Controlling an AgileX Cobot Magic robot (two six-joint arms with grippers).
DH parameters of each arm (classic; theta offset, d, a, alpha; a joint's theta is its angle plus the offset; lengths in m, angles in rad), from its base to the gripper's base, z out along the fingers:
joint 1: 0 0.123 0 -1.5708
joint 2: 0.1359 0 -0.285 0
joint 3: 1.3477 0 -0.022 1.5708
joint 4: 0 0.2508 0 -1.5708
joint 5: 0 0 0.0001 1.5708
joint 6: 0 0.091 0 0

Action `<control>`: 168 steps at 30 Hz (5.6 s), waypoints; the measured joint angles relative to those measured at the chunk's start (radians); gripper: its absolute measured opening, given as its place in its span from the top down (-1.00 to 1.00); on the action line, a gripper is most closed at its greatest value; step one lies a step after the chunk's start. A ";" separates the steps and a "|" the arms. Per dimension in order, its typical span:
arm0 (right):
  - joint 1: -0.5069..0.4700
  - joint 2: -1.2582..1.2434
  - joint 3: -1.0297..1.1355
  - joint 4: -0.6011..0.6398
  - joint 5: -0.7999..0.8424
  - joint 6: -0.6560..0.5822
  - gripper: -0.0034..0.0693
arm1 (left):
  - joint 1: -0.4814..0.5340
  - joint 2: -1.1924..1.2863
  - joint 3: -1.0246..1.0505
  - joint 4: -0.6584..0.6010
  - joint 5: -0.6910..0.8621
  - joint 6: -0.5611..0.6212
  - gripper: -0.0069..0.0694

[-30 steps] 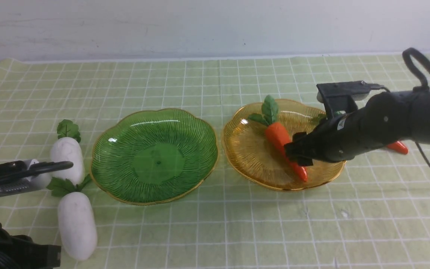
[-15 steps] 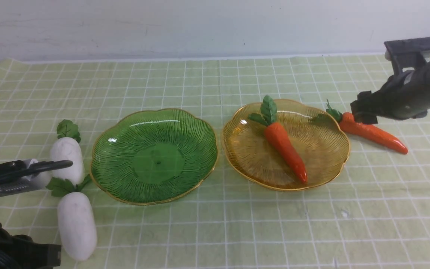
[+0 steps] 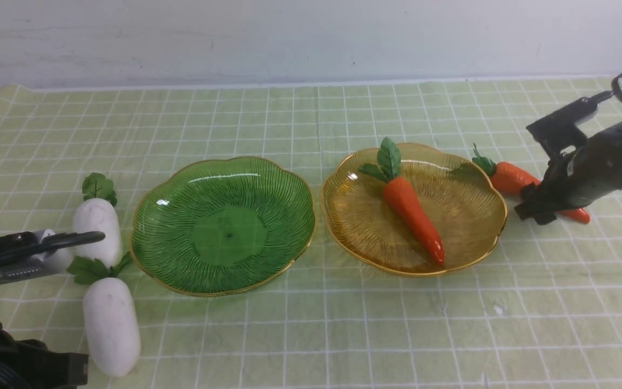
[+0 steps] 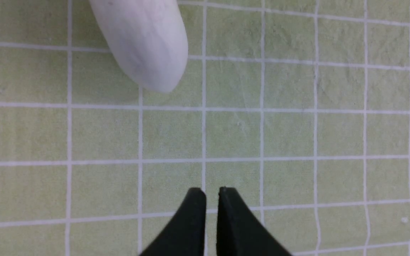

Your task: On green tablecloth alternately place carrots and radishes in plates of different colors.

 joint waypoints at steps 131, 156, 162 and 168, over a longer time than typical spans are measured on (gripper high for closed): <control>0.277 -1.034 0.421 0.623 0.678 -0.117 0.94 | -0.110 0.965 -0.822 -0.071 -0.189 -0.034 -0.63; 0.277 -1.034 0.421 0.623 0.687 -0.123 0.94 | 0.150 1.171 -0.871 0.136 -0.137 -0.167 -0.46; 0.277 -1.034 0.452 0.623 0.687 -0.124 0.94 | 0.150 1.126 -0.956 0.263 0.008 -0.167 -0.46; 0.277 -1.034 0.452 0.624 0.683 -0.124 0.95 | 0.118 1.046 -1.064 0.200 0.168 -0.140 -0.46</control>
